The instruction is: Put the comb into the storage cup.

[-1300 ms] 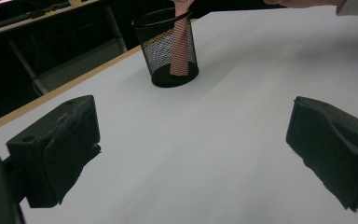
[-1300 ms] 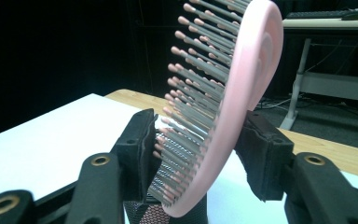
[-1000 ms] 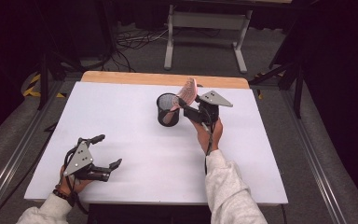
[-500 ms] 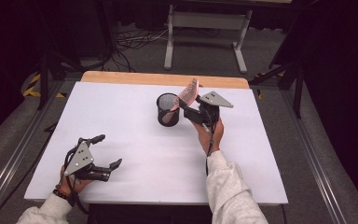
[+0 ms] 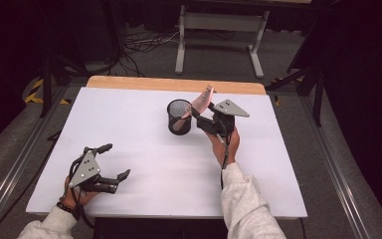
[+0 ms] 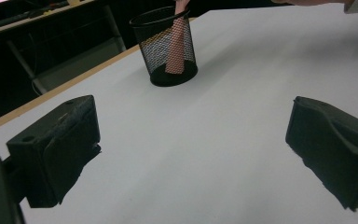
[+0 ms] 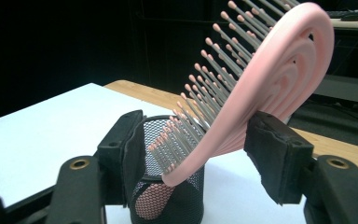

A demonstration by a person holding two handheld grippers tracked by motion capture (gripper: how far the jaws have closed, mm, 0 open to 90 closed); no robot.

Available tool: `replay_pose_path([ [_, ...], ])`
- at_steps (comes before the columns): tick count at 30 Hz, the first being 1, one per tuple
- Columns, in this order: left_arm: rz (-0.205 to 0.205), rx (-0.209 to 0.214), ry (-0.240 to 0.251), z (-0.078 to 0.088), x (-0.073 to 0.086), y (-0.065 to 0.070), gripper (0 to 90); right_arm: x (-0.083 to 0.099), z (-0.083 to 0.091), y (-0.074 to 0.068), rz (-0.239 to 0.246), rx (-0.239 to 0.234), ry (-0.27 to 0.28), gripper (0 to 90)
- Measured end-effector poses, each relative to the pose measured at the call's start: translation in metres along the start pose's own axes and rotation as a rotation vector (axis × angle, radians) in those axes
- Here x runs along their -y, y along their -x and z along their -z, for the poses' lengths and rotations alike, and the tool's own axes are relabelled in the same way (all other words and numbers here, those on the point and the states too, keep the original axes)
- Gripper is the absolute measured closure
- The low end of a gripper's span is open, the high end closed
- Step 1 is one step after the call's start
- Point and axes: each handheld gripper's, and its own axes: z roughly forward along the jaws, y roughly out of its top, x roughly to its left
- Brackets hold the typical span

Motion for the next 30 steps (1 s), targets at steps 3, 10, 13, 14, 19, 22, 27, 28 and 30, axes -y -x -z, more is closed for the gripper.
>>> replay_pose_path([
  [3,0.001,0.002,0.000,0.000,0.000,0.001,3.8,0.000,0.002,-0.002,0.017,0.002,-0.005,38.1],
  [10,-0.003,0.001,0.000,0.000,0.000,0.001,3.9,-0.001,0.004,-0.004,0.042,0.004,-0.007,37.9],
  [13,-0.002,0.002,-0.004,0.000,0.000,0.001,3.9,-0.001,0.006,-0.005,0.051,0.002,-0.010,37.7],
  [14,-0.002,0.002,-0.003,0.000,0.000,0.001,3.9,-0.001,0.006,-0.005,0.055,0.001,-0.010,37.6],
  [19,-0.003,0.003,-0.004,0.000,0.000,0.001,3.9,-0.001,0.009,-0.006,0.074,0.001,-0.015,37.5],
  [22,0.003,0.005,-0.004,-0.001,0.000,0.001,3.9,-0.001,0.010,-0.008,0.085,-0.004,-0.014,37.4],
  [27,0.005,0.005,-0.005,-0.001,0.000,0.001,3.9,-0.002,0.012,-0.009,0.098,-0.007,-0.019,36.5],
  [28,0.005,0.003,-0.005,-0.001,0.000,0.001,3.9,-0.002,0.013,-0.009,0.099,-0.008,-0.018,36.5],
  [30,0.006,0.003,-0.006,-0.001,0.000,0.001,3.8,-0.002,0.014,-0.010,0.106,-0.007,-0.014,36.3],
])
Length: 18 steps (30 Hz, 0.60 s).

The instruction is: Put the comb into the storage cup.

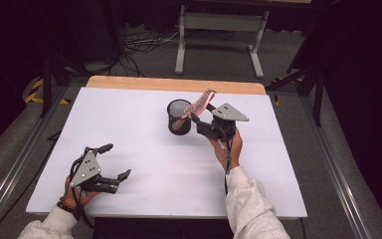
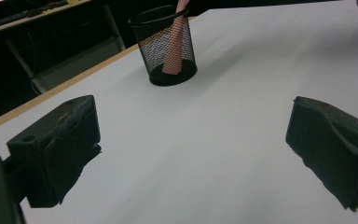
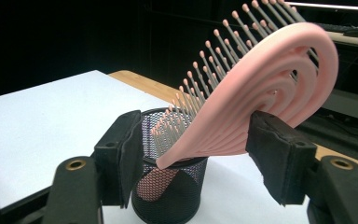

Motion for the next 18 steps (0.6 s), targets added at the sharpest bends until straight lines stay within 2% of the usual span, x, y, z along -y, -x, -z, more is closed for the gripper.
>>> replay_pose_path([
  [18,-0.007,0.002,-0.009,-0.0009,-0.0002,0.0004,3.8,0.0001,0.0079,-0.0058,0.037,-0.009,0.001,36.0],
])
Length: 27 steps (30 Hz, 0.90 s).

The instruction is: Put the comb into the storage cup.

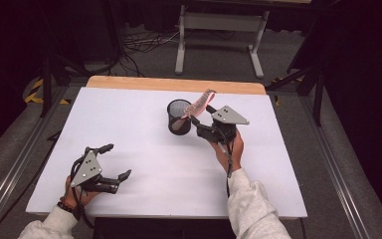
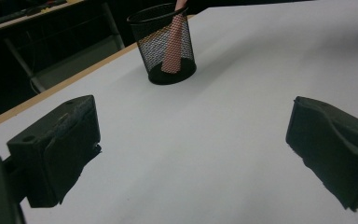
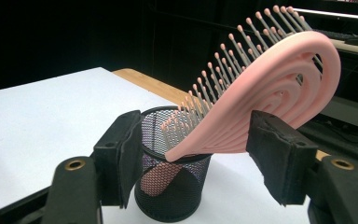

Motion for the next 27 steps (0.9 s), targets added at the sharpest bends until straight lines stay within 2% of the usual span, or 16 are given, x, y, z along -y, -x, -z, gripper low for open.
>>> replay_pose_path([
  [11,0.000,0.001,0.000,0.000,0.000,0.000,3.8,0.002,0.005,-0.002,0.010,-0.006,0.003,35.3],
  [27,0.005,0.001,0.000,0.000,0.000,0.001,3.8,0.001,0.014,-0.007,0.059,0.001,-0.003,32.1],
])
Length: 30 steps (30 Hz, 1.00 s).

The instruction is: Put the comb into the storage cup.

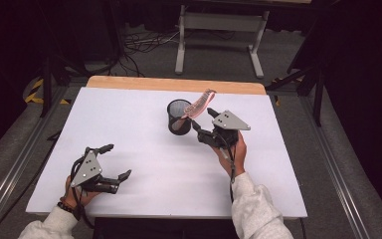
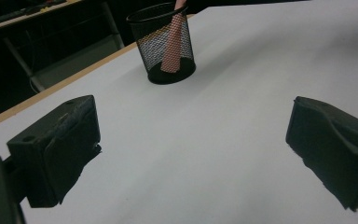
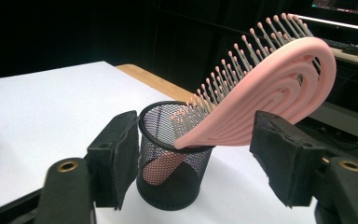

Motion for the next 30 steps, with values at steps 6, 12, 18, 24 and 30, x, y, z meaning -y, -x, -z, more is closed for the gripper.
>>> replay_pose_path([
  [6,-0.004,0.007,-0.005,-0.001,0.000,0.000,4.0,0.002,0.004,0.001,0.009,0.013,-0.005,29.2],
  [12,0.008,0.009,0.005,-0.001,0.000,0.000,3.9,0.002,0.010,0.005,0.016,0.027,-0.006,26.2],
  [18,0.009,0.010,0.005,-0.001,0.000,0.000,3.8,0.004,0.015,0.008,0.022,0.022,-0.010,23.9],
  [24,0.012,0.011,0.003,-0.001,0.001,-0.001,3.8,0.006,0.019,0.008,0.034,0.012,-0.013,20.9],
  [30,0.012,0.010,0.003,-0.001,0.000,0.000,3.8,0.007,0.024,0.007,0.049,0.021,-0.011,18.3],
])
